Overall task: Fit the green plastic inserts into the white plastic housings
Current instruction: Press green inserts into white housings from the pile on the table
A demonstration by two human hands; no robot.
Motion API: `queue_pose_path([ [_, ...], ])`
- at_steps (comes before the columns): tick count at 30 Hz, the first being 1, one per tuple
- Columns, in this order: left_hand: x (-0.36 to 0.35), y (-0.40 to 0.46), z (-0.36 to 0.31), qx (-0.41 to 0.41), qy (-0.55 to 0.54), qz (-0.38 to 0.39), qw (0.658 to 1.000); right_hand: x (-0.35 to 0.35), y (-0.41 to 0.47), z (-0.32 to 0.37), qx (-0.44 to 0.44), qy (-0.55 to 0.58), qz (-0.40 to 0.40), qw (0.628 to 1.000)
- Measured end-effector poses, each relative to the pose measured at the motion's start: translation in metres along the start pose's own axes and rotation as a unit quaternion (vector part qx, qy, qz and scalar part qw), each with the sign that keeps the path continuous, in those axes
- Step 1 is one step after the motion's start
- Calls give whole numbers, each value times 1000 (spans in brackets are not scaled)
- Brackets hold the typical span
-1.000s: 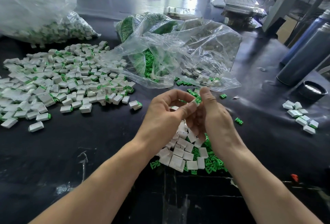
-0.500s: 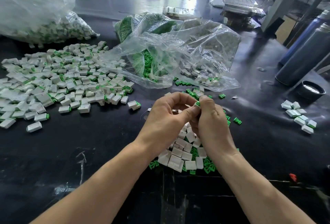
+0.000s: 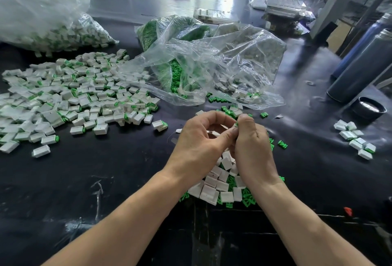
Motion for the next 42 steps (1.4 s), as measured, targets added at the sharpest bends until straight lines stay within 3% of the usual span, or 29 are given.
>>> queue_pose_path([
  [9, 1, -1, 1, -13, -3, -2, 1000, 0, -1, 4, 14, -32, -46, 998],
  [26, 5, -1, 1, -16, -22, -12, 1000, 2, 1, 0, 10, 25, -27, 999],
  [35, 41, 4, 8, 33, 111, -75, 990, 32, 8, -4, 39, -84, -67, 993],
  [42, 77, 2, 10, 118, 326, -157, 925, 56, 16, -8, 9, -148, -85, 985],
])
Point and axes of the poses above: each hand's wrist, its own y-axis towards the middle knuckle, its own x-axis out of the back of the hand, z = x × y, the point moved 2 cm from there along y, towards the middle knuckle, and after that the axes turned 14 degrees about z, right-handed, at the moved point
